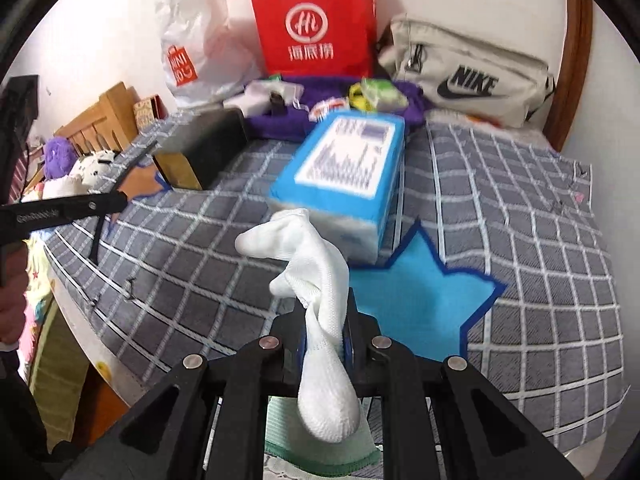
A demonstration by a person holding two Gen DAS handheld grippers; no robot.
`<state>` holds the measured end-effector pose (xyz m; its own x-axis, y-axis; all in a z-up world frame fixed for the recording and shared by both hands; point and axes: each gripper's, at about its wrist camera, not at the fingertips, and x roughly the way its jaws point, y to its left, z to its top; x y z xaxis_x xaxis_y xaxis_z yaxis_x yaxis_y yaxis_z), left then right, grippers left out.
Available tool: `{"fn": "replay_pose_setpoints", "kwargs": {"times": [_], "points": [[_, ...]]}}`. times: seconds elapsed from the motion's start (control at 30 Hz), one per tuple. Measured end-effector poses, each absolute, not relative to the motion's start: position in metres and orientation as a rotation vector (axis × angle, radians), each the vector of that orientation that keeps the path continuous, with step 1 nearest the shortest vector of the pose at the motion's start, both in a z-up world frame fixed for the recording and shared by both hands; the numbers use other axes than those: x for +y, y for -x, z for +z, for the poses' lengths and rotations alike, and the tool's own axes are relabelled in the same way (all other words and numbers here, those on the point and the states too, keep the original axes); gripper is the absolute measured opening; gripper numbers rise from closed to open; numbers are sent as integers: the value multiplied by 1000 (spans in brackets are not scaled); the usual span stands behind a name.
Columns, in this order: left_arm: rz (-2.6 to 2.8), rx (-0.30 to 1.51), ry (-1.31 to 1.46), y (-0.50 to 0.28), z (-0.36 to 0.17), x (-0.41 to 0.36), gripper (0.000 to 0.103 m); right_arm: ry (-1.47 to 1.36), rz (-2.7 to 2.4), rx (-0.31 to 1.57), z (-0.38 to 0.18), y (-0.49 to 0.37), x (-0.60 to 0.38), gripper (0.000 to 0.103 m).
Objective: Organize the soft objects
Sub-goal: 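Carry the glove toward the purple towel with the right gripper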
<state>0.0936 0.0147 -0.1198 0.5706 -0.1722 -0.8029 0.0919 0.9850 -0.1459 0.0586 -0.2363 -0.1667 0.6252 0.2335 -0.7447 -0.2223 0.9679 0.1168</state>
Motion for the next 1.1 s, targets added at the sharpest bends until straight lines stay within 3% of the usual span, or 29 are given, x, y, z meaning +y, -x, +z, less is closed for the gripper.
{"fn": "replay_pose_setpoints", "kwargs": {"times": [0.53, 1.1], "points": [[-138, 875, 52, -111, -73, 3, 20, 14, 301, 694, -95, -75, -231, 14], [-79, 824, -8, -165, -47, 2, 20, 36, 280, 659, -74, -145, -230, 14]]}}
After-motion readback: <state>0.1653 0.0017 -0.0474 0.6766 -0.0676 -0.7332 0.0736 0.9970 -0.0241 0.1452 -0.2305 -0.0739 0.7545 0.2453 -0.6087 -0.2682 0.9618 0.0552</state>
